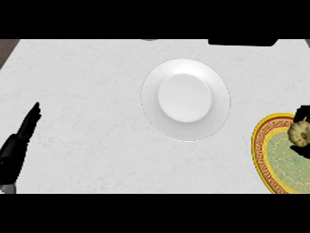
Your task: Pick the squash from the plate and place it in the plate
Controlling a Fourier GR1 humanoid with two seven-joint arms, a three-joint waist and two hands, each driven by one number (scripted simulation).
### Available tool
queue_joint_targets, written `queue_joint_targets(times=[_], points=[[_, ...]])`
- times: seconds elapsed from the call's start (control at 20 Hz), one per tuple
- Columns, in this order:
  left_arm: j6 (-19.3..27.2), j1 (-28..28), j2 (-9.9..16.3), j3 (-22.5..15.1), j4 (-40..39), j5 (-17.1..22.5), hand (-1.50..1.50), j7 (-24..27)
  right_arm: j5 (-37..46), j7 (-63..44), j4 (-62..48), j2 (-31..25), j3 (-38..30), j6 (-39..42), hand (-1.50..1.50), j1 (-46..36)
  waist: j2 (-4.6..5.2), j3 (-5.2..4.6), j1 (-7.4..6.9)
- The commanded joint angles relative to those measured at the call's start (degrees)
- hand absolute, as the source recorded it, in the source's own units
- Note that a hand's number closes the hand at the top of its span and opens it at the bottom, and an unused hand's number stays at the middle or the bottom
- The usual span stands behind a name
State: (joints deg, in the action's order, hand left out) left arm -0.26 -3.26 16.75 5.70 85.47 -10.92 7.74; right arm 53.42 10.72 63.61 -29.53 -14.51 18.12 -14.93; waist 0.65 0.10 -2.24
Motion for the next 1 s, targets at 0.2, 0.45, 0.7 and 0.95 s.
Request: queue_joint_targets(times=[0.2, 0.45, 0.7, 0.95], points=[[-0.2, 0.4, 0.0, 1.3, -0.2, 0.3, 0.0, -0.6, 2.1, 2.5, -17.3, -2.9, -5.7, -16.1, 1.5, -12.5, -0.31, -0.02, 0.99], [-0.8, -0.6, 0.2, 1.2, -0.8, -0.1, 0.0, -0.5, -0.9, 5.2, -9.3, -1.3, -8.0, -23.4, 1.5, -11.8, -0.73, -0.09, 2.16], [-1.5, -1.0, 2.1, 4.0, 0.0, 1.2, 0.0, -0.3, -8.1, 9.7, 3.3, -0.9, -7.4, -15.3, 1.5, -13.4, -1.18, -0.18, 3.13], [0.1, -4.9, -0.8, 1.5, 2.7, -0.8, 0.0, 0.9, -15.4, 7.3, 15.4, 2.2, -5.8, -5.1, 1.5, -12.1, -1.27, -0.18, 2.98]])
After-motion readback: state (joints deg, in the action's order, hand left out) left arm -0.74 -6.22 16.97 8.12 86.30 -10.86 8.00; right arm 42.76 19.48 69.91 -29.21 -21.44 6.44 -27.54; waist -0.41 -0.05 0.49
